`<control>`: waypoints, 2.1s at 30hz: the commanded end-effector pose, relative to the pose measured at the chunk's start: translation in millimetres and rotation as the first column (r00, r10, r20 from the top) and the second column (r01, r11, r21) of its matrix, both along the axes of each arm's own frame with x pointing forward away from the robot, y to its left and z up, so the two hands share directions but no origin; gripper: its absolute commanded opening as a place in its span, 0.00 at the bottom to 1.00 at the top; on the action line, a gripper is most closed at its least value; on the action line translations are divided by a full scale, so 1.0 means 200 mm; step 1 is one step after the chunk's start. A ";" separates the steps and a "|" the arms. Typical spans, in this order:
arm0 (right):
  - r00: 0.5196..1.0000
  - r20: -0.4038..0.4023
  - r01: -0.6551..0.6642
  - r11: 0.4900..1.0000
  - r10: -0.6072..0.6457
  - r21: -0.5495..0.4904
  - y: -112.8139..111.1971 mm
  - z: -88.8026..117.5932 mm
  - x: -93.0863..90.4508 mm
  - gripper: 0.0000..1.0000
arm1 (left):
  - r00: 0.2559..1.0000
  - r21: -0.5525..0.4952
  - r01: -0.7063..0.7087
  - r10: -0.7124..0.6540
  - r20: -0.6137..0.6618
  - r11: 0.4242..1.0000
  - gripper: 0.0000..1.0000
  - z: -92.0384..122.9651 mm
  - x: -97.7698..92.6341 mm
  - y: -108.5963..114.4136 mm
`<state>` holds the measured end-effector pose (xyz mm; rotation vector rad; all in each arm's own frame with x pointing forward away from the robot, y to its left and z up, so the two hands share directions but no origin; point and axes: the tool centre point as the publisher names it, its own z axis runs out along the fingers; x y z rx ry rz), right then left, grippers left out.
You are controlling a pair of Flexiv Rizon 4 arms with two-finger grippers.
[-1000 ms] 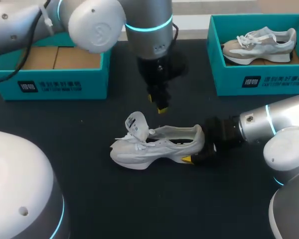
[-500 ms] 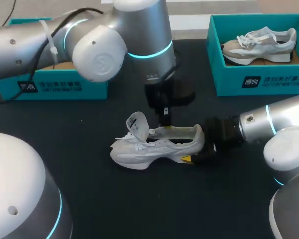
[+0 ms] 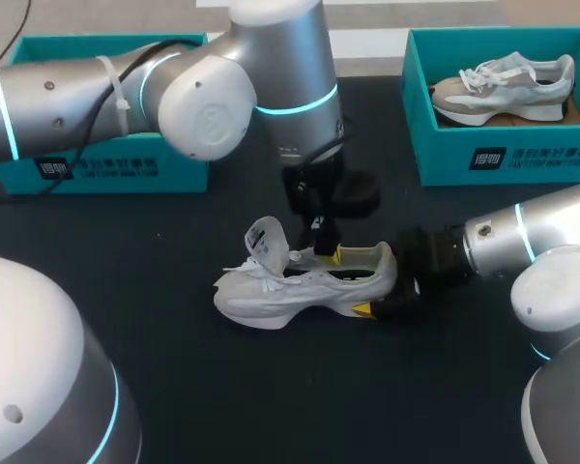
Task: Take the shoe out of the shoebox, open the shoe tongue, remove and reinsert the insole, then place the shoe into the shoebox
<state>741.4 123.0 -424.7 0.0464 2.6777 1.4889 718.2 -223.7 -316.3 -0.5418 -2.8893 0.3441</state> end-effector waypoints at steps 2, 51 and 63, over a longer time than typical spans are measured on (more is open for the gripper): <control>1.000 0.001 0.001 1.000 -0.001 -0.003 0.00 -0.01 0.00 0.00 | 1.000 0.006 0.004 -0.004 -0.004 1.000 0.00 0.00 0.01 -0.01; 1.000 0.001 0.001 1.000 -0.001 -0.003 0.00 -0.01 0.00 0.00 | 0.998 0.045 -0.066 0.067 -0.020 0.997 0.40 -0.39 -0.07 0.01; 1.000 0.001 0.001 1.000 -0.001 -0.003 0.00 -0.01 0.00 0.00 | 0.995 0.028 -0.100 0.099 0.032 0.995 0.36 -0.51 0.02 -0.02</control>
